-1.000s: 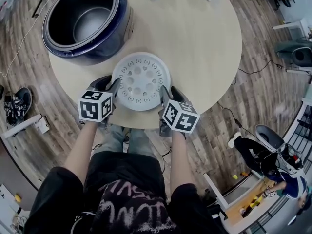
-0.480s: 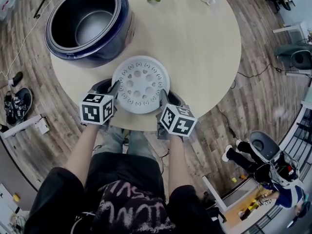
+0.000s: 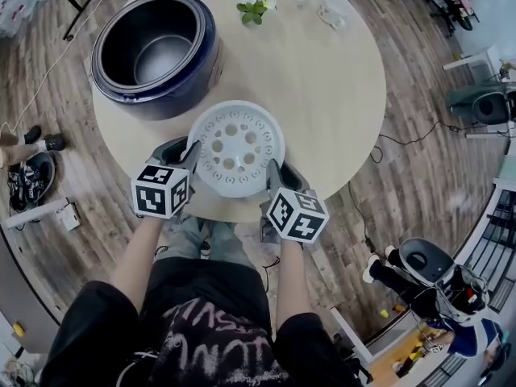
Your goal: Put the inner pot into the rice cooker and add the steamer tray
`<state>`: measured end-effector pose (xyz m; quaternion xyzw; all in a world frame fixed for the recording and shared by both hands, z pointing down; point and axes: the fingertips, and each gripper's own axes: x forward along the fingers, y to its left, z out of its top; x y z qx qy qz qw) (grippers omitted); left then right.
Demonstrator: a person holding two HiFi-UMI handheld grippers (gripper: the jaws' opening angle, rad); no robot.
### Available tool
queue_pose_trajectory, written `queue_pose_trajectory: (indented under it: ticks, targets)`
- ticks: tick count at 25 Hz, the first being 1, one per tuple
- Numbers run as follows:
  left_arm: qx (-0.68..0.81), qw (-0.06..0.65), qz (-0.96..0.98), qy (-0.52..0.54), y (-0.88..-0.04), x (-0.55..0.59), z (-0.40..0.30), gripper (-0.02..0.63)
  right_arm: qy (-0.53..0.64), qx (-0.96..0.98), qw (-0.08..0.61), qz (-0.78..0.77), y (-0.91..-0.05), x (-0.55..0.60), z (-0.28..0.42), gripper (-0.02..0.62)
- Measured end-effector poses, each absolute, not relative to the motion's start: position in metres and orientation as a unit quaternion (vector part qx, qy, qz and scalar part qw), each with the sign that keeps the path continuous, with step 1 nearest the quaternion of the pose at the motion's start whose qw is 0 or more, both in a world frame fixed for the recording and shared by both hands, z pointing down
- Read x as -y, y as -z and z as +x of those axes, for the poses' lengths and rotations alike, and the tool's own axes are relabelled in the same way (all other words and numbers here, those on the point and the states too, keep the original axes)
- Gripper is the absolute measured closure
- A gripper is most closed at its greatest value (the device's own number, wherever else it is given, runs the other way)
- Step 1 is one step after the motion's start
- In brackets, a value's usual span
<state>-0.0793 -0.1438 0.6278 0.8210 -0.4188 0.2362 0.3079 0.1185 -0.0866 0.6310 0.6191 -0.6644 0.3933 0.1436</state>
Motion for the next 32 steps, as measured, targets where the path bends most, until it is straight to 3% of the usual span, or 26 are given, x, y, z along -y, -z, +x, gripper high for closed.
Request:
queue_pose_trajectory:
  ticks: [19, 32]
  targets:
    - [0.475, 0.201, 0.841, -0.161, -0.496, 0.152, -0.076, 0.517, -0.295, 0.732, 0.068, 0.611, -0.507, 0.109, 0.125, 0.519]
    - [0.535, 0.151, 0.823, -0.114, -0.432, 0.166, -0.118, 0.515, -0.246, 0.785, 0.05, 0.566, -0.446, 0.15, 0.087, 0.522]
